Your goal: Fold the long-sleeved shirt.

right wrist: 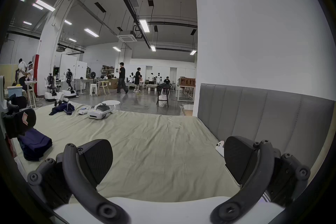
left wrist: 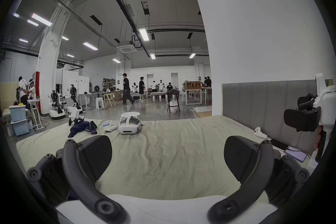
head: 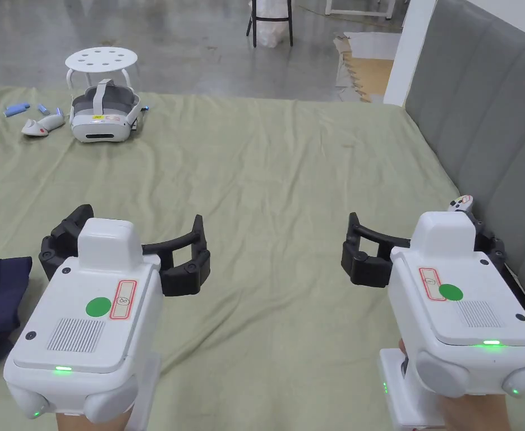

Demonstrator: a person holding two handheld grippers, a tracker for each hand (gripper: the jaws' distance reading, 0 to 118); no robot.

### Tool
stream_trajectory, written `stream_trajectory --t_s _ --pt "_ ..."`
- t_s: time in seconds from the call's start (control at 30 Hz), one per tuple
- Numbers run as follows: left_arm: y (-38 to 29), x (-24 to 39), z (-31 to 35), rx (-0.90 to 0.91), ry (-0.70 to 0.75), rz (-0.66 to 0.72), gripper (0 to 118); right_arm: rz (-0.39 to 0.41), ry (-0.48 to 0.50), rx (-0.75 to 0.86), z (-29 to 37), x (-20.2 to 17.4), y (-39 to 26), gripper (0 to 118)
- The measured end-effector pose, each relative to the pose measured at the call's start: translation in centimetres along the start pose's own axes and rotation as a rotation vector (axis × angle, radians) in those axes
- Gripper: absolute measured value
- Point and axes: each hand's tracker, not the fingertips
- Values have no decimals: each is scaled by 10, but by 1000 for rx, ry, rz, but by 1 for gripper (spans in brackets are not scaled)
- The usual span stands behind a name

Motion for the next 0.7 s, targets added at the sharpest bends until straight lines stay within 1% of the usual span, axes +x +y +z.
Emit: stream_trajectory --t_s 0.2,0.23,0.3,0.37,0.4,0.43,0.47,0.5,0.6,0.67,0.7 --pt "1 1 0 0 6 4 111 -39 13 -24 4 5 8 118" --pt "1 1 0 2 6 4 111 -59 16 -52 4 5 11 118" --pt "2 2 0 0 5 5 111 -87 11 -157 3 5 18 118" --pt "2 2 1 0 4 4 111 -113 -24 -253 0 7 22 118" --pt "2 2 1 1 4 4 111 -118 -64 -283 -1 7 23 118" --pt "3 2 1 1 6 5 111 -120 -111 -280 -1 7 24 118" --pt "3 2 1 2 6 5 111 -114 -135 -268 0 7 23 118" --pt "3 2 2 2 5 6 111 -111 -122 -264 -4 8 22 118" --pt "4 3 3 2 4 6 111 -106 -130 -263 -7 13 23 118" --pt "4 3 3 -1 5 7 111 -134 -108 -282 -9 18 22 118" --pt "3 3 3 -1 4 7 111 -158 -119 -273 -7 19 21 118"
